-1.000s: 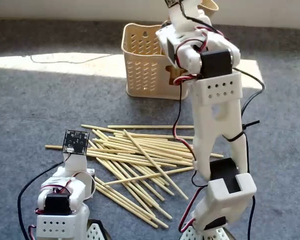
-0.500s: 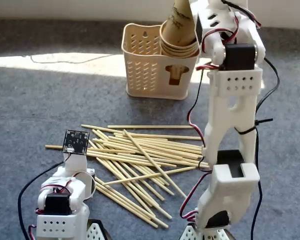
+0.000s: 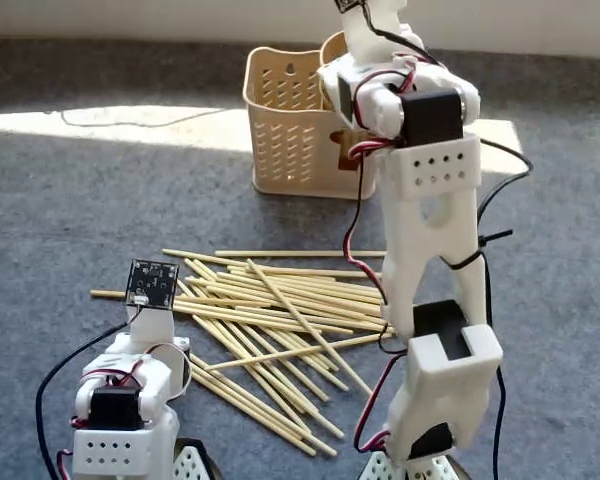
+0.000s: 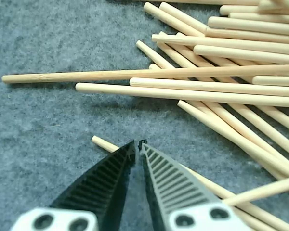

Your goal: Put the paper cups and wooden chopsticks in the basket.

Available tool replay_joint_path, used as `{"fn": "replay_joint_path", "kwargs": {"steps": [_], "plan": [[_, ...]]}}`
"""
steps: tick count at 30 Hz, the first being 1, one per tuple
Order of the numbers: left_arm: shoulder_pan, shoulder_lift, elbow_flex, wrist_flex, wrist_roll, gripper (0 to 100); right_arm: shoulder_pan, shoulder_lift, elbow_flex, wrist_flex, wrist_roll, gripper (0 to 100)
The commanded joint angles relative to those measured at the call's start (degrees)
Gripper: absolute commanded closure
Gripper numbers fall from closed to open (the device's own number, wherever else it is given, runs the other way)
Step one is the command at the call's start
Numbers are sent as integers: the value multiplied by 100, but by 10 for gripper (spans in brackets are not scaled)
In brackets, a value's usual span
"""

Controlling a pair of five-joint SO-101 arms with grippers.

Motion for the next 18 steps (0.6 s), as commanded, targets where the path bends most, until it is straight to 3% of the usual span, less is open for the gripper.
{"fn": "replay_joint_path", "kwargs": {"steps": [1,18], "plan": [[92,4,110,35,-9,965,-84,-505,-189,189,-9,993],[92,4,110,35,-9,965,330,66,426,277,-44,993]]}}
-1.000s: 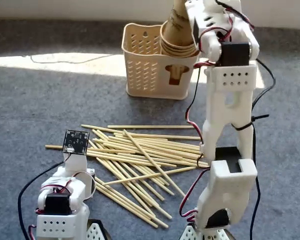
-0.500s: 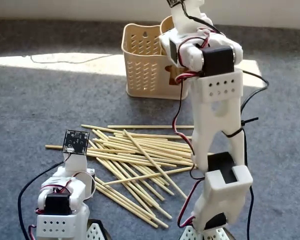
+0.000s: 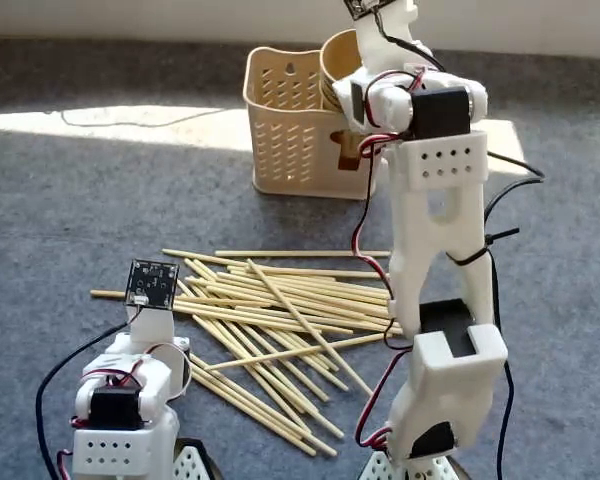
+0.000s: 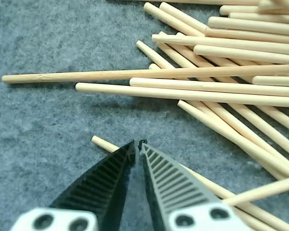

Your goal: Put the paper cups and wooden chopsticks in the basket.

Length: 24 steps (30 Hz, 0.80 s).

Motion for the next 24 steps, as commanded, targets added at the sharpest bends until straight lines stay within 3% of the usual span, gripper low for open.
{"fn": "replay_joint_path", "kwargs": {"steps": [1,10,19,24], "plan": [[92,4,110,35,-9,965,48,-57,-66,154,-44,993],[92,4,110,35,-9,965,-207,-831,-233,532,-44,993],[92,4,110,35,-9,965,-664,-1534,-215,1868,-44,992],[92,4,110,35,-9,965,-505,-2132,760,1868,-44,993]]}}
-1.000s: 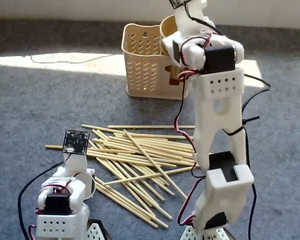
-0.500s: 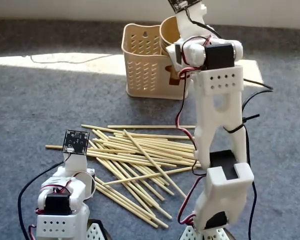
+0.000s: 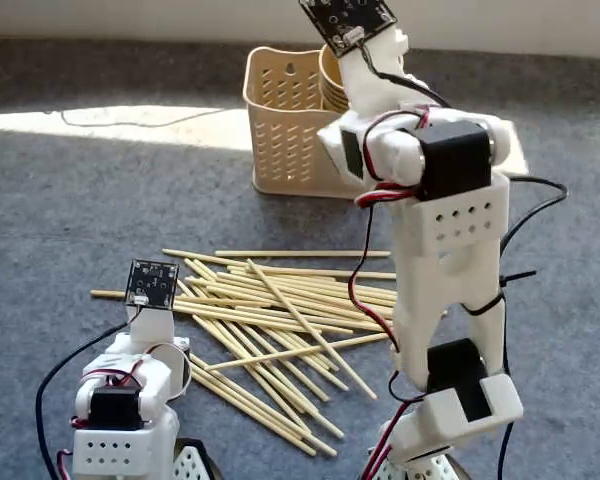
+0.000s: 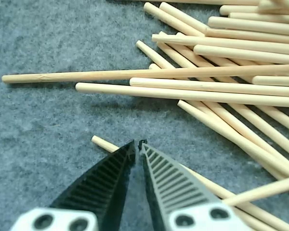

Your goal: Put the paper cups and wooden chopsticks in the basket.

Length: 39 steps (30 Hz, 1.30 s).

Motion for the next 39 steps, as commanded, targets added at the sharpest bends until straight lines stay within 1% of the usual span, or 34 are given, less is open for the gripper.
{"fn": "replay_joint_path", "kwargs": {"steps": [1,5,12,25,30,39], "plan": [[92,4,110,35,-9,965,75,-787,804,92,-44,993],[92,4,110,35,-9,965,84,-1798,2299,40,-18,993],[92,4,110,35,-9,965,154,-3556,4804,-681,-26,993],[92,4,110,35,-9,965,171,-7732,9481,-2114,-44,992],[92,4,110,35,-9,965,171,-8910,10659,-2176,-44,992],[92,4,110,35,-9,965,171,-10484,12013,-2176,-44,992]]}}
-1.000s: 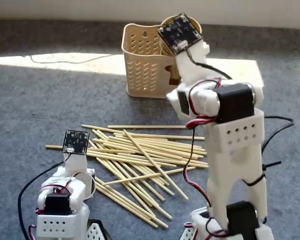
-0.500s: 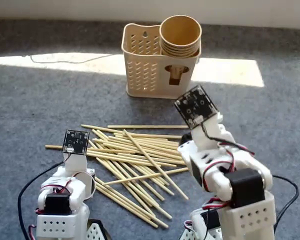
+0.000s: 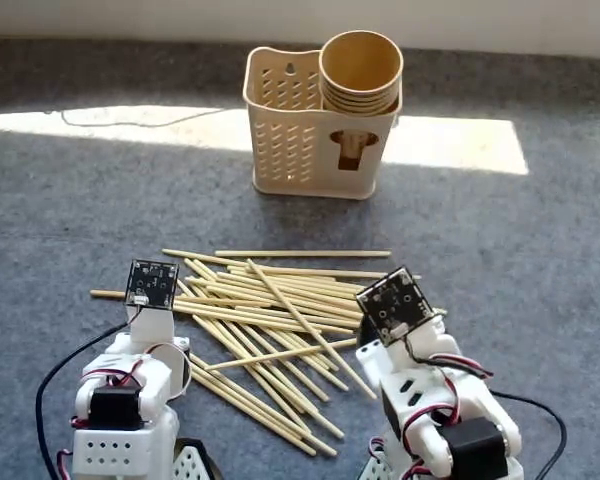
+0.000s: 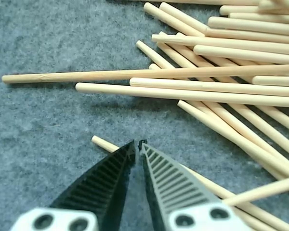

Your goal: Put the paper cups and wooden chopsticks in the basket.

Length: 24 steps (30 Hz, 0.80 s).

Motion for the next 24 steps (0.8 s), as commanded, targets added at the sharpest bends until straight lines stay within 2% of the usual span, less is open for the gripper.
{"fn": "replay_joint_path", "kwargs": {"steps": [1,14,20,24], "plan": [[92,4,110,35,-9,965,57,-549,409,-145,-44,992],[101,4,110,35,-9,965,75,-611,1402,-145,-53,992],[101,4,110,35,-9,965,470,-611,1763,-207,-53,992],[101,-4,110,35,-26,964,567,-611,2510,-585,-53,992]]}}
